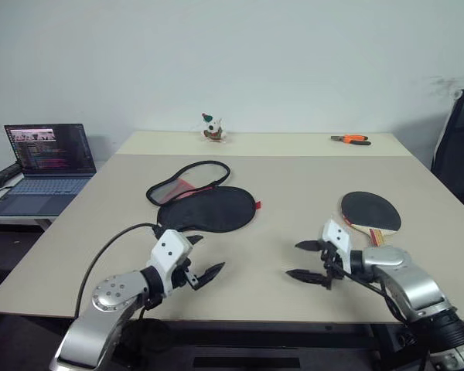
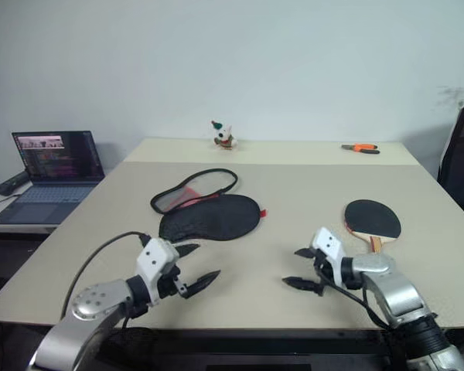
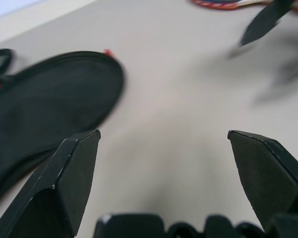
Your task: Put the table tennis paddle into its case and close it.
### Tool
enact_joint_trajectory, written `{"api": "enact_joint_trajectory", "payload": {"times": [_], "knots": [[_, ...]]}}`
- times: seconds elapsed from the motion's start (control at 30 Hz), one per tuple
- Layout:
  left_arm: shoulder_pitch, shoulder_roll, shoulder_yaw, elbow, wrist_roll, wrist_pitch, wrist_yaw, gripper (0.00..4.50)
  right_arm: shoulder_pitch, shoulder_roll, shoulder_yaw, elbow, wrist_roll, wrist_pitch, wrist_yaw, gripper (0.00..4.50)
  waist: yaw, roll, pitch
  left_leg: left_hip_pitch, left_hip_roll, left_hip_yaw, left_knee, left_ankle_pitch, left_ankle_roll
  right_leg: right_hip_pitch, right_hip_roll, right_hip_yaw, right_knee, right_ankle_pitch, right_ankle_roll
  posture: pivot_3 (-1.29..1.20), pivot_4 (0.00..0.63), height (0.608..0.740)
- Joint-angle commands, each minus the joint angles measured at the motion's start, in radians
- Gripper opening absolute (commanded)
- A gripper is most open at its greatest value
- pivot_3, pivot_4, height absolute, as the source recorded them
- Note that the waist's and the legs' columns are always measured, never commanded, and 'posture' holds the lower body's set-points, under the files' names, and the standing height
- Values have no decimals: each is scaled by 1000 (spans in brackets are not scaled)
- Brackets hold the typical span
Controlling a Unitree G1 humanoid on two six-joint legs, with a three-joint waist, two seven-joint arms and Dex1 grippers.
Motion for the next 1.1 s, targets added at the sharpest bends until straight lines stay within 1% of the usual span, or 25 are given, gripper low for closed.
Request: {"api": "enact_joint_trajectory", "payload": {"times": [0.03,0.33,0.43,0.57,0.67,0.73,0.8,0.93,1.1], "knots": [[1,-3,-6,-25,-10,-21,-15,4500,-4,0,-9,-57,-1,-2,-17,4461,0,0,0,0,0,0,0,0,0,0,0,0,0,0,0,0,150,740],[-14,4,19,30,-20,-49,-46,4500,11,-3,-27,-157,34,80,-56,4461,1,0,0,0,0,0,0,0,0,0,0,0,0,0,0,0,150,740],[-41,7,20,62,-12,-61,-55,4500,8,6,-32,-186,44,108,-75,4461,2,0,0,0,0,0,0,0,0,0,0,0,0,0,0,0,150,740],[-119,20,30,133,-47,-13,-100,4500,-11,23,-51,-188,55,110,-108,4461,3,0,0,0,0,0,0,0,0,0,0,-1,0,0,0,0,150,740],[-171,37,26,241,-15,-61,-123,4500,-5,44,-59,-208,59,121,-154,4461,3,0,0,0,0,0,0,0,0,0,0,-1,0,0,0,0,150,740],[-216,59,9,314,5,-94,-165,4500,6,39,-74,-254,80,153,-167,4461,2,0,0,0,0,0,0,0,0,-1,1,0,0,0,0,0,150,740],[-263,94,-2,419,38,-160,-213,4500,13,38,-88,-291,91,182,-187,4461,2,0,0,-1,0,0,0,0,0,-2,1,-1,0,0,0,0,150,740],[-381,150,0,650,107,-305,-250,4500,16,32,-117,-342,120,240,-222,4461,3,0,0,-1,0,1,0,0,0,-3,1,-1,1,0,0,0,150,740],[-495,188,-5,904,136,-402,-329,4500,-6,43,-118,-356,129,272,-255,4461,-1,-1,0,-1,0,3,-1,0,0,-4,1,-1,1,0,0,0,150,740]]}}
